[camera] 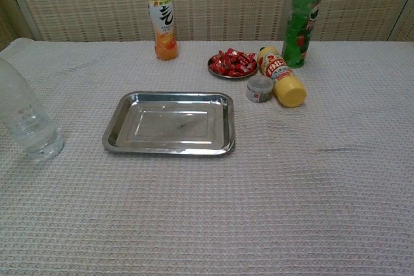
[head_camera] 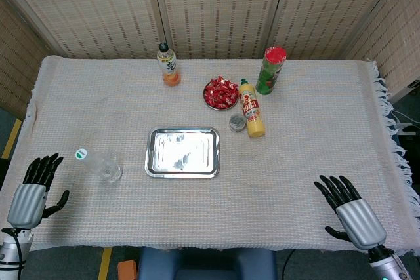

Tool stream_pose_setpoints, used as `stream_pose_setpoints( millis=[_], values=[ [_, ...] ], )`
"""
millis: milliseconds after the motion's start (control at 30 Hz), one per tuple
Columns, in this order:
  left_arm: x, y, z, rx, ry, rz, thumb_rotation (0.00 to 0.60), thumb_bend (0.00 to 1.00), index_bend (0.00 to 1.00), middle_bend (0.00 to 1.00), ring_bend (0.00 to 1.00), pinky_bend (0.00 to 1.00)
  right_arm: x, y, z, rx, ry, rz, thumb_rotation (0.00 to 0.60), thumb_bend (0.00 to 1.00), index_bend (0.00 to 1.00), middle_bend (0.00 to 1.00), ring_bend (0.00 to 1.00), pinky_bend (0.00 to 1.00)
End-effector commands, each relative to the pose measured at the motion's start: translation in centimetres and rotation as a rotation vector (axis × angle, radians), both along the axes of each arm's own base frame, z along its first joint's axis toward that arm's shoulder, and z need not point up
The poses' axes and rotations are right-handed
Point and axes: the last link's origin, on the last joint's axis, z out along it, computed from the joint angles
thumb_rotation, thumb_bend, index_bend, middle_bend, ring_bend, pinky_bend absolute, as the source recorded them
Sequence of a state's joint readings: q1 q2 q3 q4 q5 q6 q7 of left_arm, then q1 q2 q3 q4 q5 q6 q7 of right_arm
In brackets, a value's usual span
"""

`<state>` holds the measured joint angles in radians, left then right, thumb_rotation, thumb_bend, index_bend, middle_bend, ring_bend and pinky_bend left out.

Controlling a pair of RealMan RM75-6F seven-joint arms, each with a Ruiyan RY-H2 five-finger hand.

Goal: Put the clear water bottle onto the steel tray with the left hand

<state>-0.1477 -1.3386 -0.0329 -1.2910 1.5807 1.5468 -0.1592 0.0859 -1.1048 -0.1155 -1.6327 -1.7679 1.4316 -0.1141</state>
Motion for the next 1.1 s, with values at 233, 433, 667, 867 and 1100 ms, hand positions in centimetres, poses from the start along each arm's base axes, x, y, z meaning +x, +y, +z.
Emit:
stream_pose_setpoints(
  millis=[233,433,667,867,1100],
  values=[
    [0.3,0.4,-1.0,-0.064,-0.192,0.007,0.600,0.39,0.00,0.00,0.00,0.05,0.1,0.0,0.0,-0.002,-0.006,0.004,0.600,0.01,0.00,0.00,0.00,0.00],
    [0.3,1.7,-2.8,-0.207,-0.662,0.066,0.600,0.39,0.00,0.00,0.00,0.07,0.2,0.1,0.3,-0.009,-0.020,0.029,0.600,0.01,0.00,0.00,0.00,0.00],
    [-0.4,4.0,-4.4,-0.259,-0.822,0.119,0.600,0.38,0.00,0.00,0.00,0.04,0.2,0.3,0.3,-0.009,-0.021,0.037,0.600,0.01,0.00,0.00,0.00,0.00],
    [0.0,5.1,-6.4,-0.275,-0.864,0.138,0.600,0.38,0.00,0.00,0.00,0.02,0.2,0.4,0.2,-0.002,-0.018,0.039,0.600,0.01,0.00,0.00,0.00,0.00],
    [0.6,5.9,-8.4,-0.289,-0.849,0.149,0.600,0.38,0.00,0.00,0.00,0.01,0.2,0.4,0.4,-0.007,-0.023,0.037,0.600,0.01,0.00,0.00,0.00,0.00]
  ],
)
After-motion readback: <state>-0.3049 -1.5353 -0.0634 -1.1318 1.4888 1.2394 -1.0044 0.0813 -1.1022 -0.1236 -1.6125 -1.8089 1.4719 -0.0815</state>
